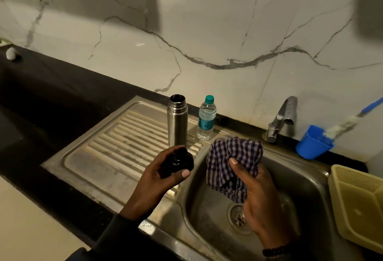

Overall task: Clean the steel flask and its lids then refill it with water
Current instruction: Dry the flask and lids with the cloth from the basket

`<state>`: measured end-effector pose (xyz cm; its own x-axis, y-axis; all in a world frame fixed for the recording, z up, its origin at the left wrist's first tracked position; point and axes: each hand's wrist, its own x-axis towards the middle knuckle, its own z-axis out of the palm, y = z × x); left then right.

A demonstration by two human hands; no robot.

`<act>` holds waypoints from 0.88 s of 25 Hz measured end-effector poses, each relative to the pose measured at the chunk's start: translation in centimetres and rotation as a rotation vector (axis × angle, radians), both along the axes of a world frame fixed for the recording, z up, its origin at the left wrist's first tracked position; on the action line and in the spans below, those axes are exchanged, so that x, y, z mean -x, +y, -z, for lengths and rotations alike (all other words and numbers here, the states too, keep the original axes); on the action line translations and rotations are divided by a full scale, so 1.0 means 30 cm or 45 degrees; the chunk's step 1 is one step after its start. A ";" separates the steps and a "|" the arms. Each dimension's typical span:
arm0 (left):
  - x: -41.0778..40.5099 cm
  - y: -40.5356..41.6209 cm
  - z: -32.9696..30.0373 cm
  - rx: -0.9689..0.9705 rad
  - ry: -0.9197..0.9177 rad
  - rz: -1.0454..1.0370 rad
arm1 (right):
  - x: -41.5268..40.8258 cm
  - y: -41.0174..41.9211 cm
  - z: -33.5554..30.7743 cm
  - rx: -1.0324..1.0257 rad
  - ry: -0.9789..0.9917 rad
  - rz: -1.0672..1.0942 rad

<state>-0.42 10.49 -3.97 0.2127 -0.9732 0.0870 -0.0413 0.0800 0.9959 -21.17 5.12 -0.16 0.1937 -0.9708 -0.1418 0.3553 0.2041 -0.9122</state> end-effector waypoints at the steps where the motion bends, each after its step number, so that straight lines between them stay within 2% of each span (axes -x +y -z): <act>1: 0.021 -0.018 -0.028 0.018 0.017 0.039 | 0.006 -0.005 -0.026 0.118 0.062 0.041; 4: 0.081 -0.059 -0.090 0.067 0.065 0.138 | 0.028 -0.028 -0.104 0.531 0.247 0.183; 6: 0.126 -0.083 -0.124 0.102 0.045 0.205 | 0.052 -0.049 -0.157 0.704 0.345 0.173; 8: 0.158 -0.105 -0.153 0.148 -0.031 0.271 | 0.082 -0.070 -0.205 0.827 0.486 -0.078; 9: 0.165 -0.115 -0.162 0.171 -0.085 0.309 | 0.095 -0.083 -0.229 0.945 0.641 -0.220; 11: 0.167 -0.132 -0.182 0.199 -0.158 0.380 | 0.125 -0.108 -0.251 1.171 0.886 -0.327; 13: 0.160 -0.144 -0.207 0.198 -0.142 0.409 | 0.145 -0.120 -0.263 1.175 0.906 -0.290; 16: 0.160 -0.143 -0.229 0.234 -0.223 0.463 | 0.160 -0.110 -0.271 0.995 0.777 -0.268; 18: 0.161 -0.140 -0.229 0.230 -0.270 0.496 | 0.160 -0.101 -0.271 1.009 0.786 -0.266; 22: 0.172 -0.144 -0.230 0.197 -0.210 0.535 | 0.161 -0.090 -0.287 1.016 0.781 -0.222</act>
